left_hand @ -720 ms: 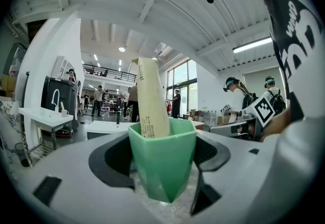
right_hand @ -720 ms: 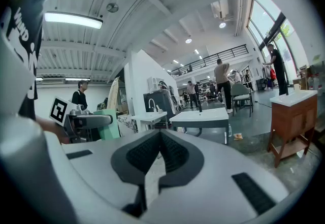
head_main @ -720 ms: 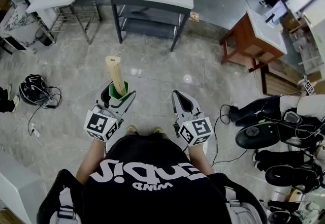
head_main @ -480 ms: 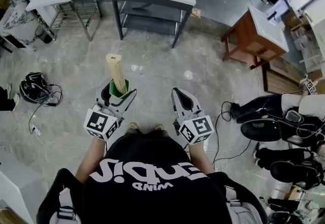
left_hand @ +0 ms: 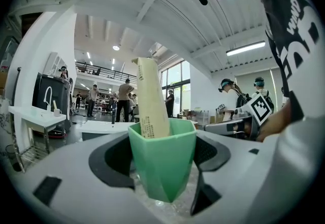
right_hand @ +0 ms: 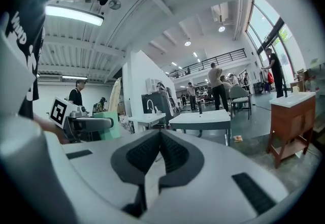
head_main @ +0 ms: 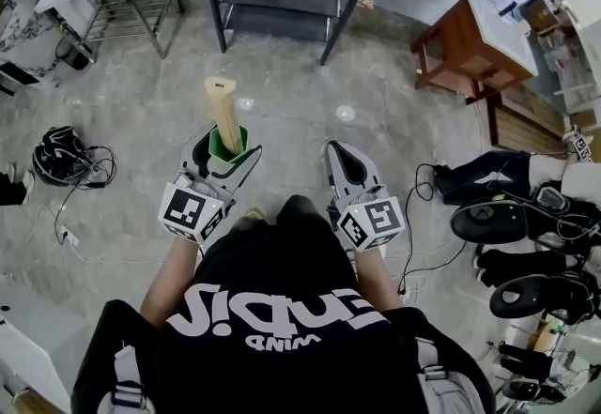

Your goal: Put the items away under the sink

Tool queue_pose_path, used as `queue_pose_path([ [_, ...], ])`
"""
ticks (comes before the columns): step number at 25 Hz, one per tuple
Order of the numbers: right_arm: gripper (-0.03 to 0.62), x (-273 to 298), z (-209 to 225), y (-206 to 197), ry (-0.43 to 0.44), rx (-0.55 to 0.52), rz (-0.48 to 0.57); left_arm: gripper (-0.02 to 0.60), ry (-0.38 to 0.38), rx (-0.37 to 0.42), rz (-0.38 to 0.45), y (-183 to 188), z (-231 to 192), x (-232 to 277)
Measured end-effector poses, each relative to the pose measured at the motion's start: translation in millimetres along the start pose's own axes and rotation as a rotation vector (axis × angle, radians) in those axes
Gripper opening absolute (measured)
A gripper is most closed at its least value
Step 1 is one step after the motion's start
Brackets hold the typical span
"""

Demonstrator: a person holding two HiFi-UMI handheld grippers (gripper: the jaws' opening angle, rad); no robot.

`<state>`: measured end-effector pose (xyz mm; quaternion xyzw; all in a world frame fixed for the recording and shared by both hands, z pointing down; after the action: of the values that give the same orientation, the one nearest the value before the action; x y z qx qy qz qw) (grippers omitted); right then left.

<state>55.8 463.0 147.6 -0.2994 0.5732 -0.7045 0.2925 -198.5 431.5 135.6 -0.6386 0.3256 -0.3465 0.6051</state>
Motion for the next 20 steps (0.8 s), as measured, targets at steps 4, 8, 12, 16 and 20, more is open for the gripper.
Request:
queue_pose_path([
  [4, 0.018, 3, 6, -1, -0.005, -0.01, 0.017, 0.347, -0.014, 0.007, 0.005, -5, 1, 10],
  [8, 0.018, 18, 2, -3, -0.007, -0.005, 0.019, 0.347, -0.021, 0.014, 0.011, -3, -12, 13],
  [12, 0.018, 35, 3, 0, -0.012, 0.001, 0.021, 0.347, -0.024, 0.005, 0.011, 0, -28, 21],
  [16, 0.018, 44, 20, -2, -0.025, 0.009, 0.021, 0.347, -0.025, 0.001, 0.003, -4, -33, 37],
  [20, 0.018, 59, 41, 1, -0.033, 0.017, 0.017, 0.347, -0.033, -0.008, -0.017, -6, -44, 61],
])
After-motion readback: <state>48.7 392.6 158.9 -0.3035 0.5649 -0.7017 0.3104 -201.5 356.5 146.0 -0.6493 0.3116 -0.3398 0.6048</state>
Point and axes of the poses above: the fingertips, and each gripper's own axes: x forward along the fingers, z to its right, y out of its top, the point moved 8 cm from there along -x, backward along the fingers, and after that the axes turned 11 degrees about y, right-handed, at the moved point
